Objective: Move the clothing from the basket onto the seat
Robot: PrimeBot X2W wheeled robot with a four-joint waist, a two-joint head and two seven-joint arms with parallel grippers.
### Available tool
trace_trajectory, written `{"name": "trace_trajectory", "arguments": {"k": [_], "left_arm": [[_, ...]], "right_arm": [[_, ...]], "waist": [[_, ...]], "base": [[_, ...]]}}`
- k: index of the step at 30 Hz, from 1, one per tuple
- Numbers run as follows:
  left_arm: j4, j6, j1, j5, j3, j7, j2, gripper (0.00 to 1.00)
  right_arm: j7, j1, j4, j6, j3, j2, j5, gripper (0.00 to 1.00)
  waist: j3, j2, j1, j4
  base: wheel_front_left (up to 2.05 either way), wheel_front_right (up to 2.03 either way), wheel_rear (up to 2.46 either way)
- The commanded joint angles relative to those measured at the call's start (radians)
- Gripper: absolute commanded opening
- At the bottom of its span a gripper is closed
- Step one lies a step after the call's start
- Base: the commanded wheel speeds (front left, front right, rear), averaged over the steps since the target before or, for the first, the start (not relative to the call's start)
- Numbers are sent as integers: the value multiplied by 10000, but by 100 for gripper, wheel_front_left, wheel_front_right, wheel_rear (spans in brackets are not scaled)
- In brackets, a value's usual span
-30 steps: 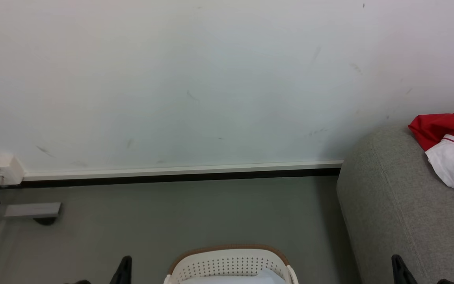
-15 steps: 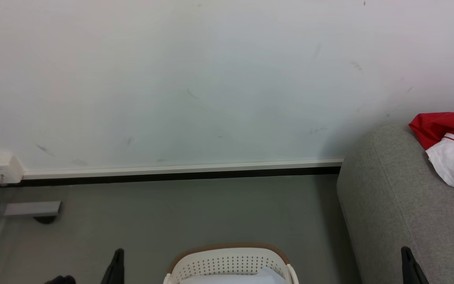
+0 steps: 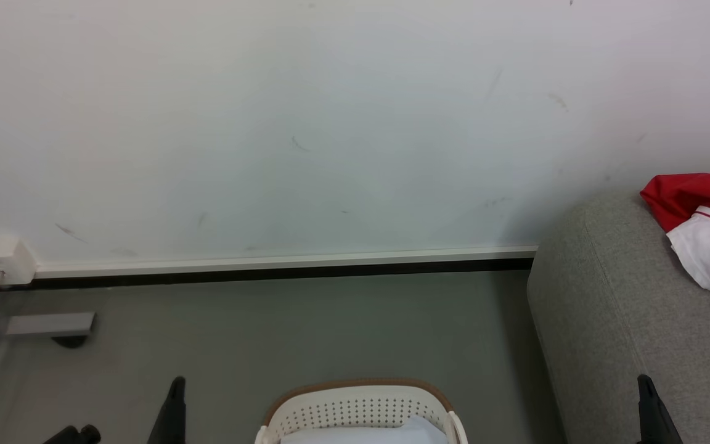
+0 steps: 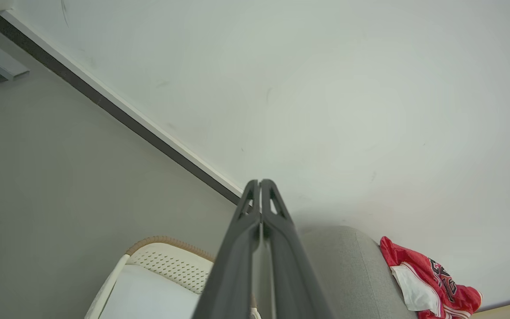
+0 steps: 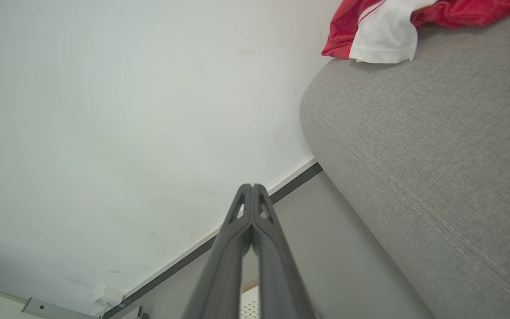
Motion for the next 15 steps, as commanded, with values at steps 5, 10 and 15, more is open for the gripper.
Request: {"name": "trace_trajectory", "arguments": {"k": [5, 10, 15], "left_arm": [[-167, -60, -293, -848, 133, 201, 57, 0], [-189, -66, -358, -1471, 203, 355, 60, 0], [-212, -66, -416, -2064, 265, 499, 64, 0]], "right_arm": [[179, -334, -219, -9, -110, -61, 849, 0], [334, -382, -280, -10, -171, -64, 1466, 0], [480, -448, -333, -11, -224, -67, 2052, 0]], "waist": [[20, 0, -1, 0], [41, 0, -1, 0], [61, 0, -1, -1]], "base": [[0, 0, 0], [0, 0, 0], [0, 0, 0]]}}
